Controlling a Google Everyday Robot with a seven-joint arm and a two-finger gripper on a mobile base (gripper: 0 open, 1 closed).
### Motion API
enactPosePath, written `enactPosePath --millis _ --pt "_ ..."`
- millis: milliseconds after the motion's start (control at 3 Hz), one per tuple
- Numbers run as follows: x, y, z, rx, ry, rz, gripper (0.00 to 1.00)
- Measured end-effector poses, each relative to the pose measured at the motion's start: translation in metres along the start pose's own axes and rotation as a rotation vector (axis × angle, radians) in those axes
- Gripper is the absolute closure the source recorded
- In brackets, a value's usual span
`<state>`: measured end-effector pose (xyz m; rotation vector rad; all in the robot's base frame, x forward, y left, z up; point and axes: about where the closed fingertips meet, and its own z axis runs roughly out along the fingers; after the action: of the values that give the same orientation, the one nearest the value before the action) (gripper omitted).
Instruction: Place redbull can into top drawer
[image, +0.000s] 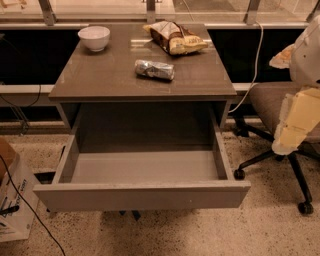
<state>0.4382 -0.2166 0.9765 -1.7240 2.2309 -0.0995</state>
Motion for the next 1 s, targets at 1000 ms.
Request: enactPosePath --millis 1000 --pt "-0.019 -0.04 0.027 0.005 -0.059 0.007 0.0"
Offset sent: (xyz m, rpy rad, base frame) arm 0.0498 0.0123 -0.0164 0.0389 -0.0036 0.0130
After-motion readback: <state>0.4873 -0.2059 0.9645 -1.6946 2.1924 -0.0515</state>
